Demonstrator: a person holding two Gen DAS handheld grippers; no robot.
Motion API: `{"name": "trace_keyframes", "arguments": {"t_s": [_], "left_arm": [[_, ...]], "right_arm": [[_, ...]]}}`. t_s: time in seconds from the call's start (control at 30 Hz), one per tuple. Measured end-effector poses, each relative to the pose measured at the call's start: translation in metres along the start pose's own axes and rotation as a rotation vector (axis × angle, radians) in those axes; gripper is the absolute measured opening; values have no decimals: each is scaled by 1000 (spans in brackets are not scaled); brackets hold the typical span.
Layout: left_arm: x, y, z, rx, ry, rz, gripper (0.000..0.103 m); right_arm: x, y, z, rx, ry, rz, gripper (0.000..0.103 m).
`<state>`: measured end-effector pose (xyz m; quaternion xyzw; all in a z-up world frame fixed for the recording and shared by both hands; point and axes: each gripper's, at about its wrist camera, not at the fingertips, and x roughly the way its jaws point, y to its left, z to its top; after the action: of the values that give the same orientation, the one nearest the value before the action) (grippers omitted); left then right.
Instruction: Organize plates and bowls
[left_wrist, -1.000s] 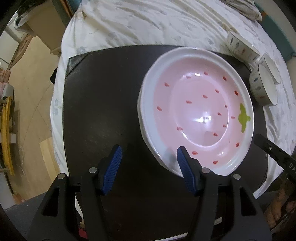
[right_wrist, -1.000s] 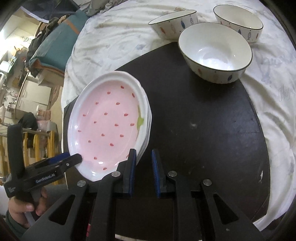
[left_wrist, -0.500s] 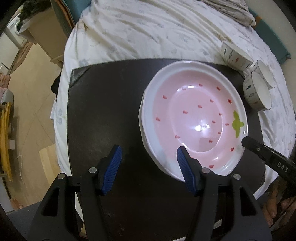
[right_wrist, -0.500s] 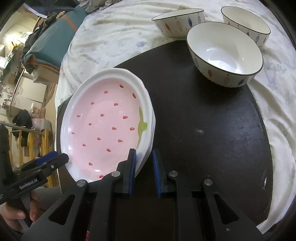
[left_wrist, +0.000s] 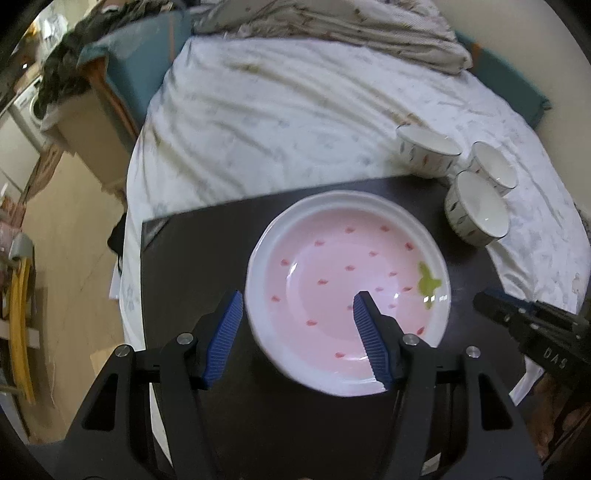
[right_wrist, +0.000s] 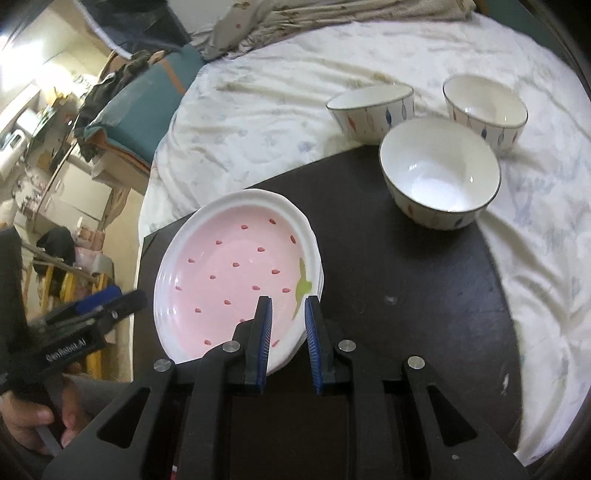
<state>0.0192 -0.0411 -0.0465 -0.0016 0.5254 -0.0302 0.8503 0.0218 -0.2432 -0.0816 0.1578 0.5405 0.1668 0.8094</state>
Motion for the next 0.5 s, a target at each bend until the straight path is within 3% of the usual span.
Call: {"name": "trace_keyframes", "arguments": {"t_s": [0.27, 0.3, 0.33, 0.4, 0.5], "left_arm": [[-18, -14, 10, 12, -73, -19, 59], [-21, -14, 13, 2, -74, -18, 60], [-22, -13, 17, -12, -75, -25, 62], [-26, -12, 23, -39, -79, -37, 87], [-31, -12, 33, -60, -94, -54, 103]], "right_arm": [[-33, -7, 6, 12, -54, -27, 23], [-39, -7, 10, 7, -69, -35, 31], [-44, -8, 13, 6, -81, -40, 59], [-58, -11, 18, 23, -131, -34, 98], [-72, -15, 28, 53, -167, -10, 101]]}}
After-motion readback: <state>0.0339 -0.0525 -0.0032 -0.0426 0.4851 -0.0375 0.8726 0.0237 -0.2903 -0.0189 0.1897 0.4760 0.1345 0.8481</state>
